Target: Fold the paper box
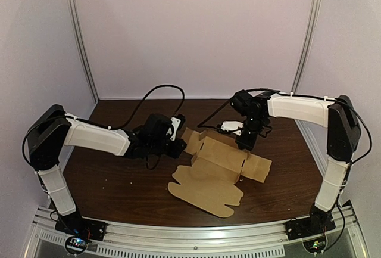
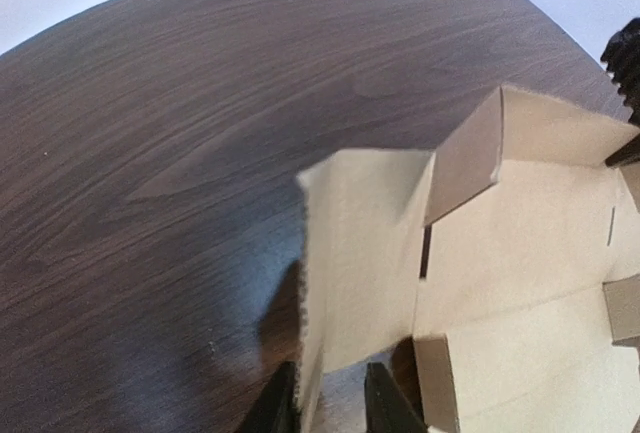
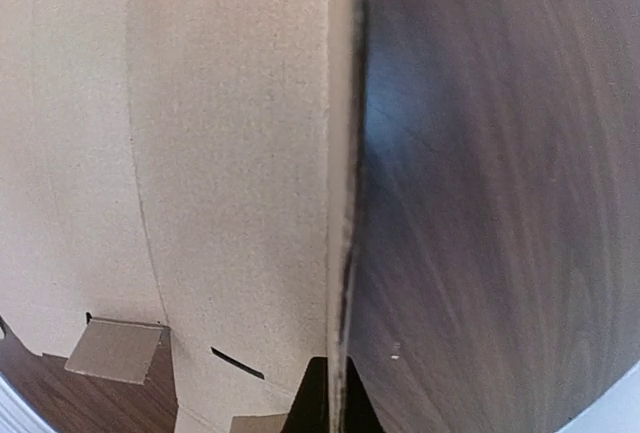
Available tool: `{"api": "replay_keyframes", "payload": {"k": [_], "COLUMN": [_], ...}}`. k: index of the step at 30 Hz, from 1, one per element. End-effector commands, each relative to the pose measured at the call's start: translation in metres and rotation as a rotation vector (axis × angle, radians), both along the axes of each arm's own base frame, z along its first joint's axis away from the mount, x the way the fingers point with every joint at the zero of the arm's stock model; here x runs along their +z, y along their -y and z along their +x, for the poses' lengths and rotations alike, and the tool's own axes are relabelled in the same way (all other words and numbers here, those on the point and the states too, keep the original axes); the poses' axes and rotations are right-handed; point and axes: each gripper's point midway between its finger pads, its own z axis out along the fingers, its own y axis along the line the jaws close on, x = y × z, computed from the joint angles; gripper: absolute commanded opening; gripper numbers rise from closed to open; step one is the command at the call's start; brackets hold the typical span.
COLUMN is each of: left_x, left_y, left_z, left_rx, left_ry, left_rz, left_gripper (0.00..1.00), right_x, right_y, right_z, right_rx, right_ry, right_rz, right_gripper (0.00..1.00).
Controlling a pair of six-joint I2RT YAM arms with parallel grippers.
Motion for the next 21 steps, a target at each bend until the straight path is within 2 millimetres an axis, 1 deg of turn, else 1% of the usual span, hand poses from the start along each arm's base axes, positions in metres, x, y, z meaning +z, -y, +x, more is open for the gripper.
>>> {"api": "replay_keyframes", "payload": {"k": [1,3,5,9,11,14,15,16,17,19,20,21], "left_x": [0.016,0.020,0.023,0.023,0.021,0.018,0.018,0.019,0.020,0.021,0.019,0.017], "left_y": [-0.009,-0.015,-0.020,-0.029,-0.034,-0.044,-0.045,-0.045,-0.047,-0.058,-0.061,-0.060], "left_z": [0.008,0.006,0.006,0.004,0.004,0.007,0.007,0.007,0.009,0.019,0.022,0.023], "left_rx": [0.049,0.054,0.053,0.059,0.075,0.119,0.112,0.103,0.120,0.199,0.217,0.209], "left_ry": [0.066,0.089,0.103,0.107,0.098,0.054,0.040,0.046,0.058,0.085,0.093,0.102], "left_rz": [-0.004,-0.005,-0.014,-0.020,-0.029,-0.066,-0.082,-0.089,-0.088,-0.077,-0.061,-0.043], "left_gripper": [0.39,0.45,0.48,0.54,0.55,0.57,0.58,0.61,0.67,0.85,0.92,0.94], "right_x": [0.035,0.045,0.053,0.070,0.071,0.062,0.061,0.060,0.059,0.059,0.060,0.062], "right_y": [0.022,0.028,0.033,0.035,0.032,0.030,0.028,0.029,0.029,0.028,0.027,0.025], "right_z": [0.045,0.059,0.070,0.090,0.096,0.099,0.101,0.102,0.103,0.104,0.103,0.102], "right_rx": [-0.085,-0.104,-0.104,-0.079,-0.047,0.011,0.021,0.026,0.034,0.045,0.047,0.046], "right_ry": [0.267,0.361,0.438,0.609,0.690,0.783,0.821,0.850,0.877,0.929,0.952,0.977], "right_rz": [-0.074,-0.100,-0.131,-0.188,-0.237,-0.330,-0.345,-0.372,-0.386,-0.411,-0.412,-0.403], "right_gripper": [0.00,0.00,0.00,0.00,0.00,0.00,0.00,0.00,0.00,0.00,0.00,0.00]}}
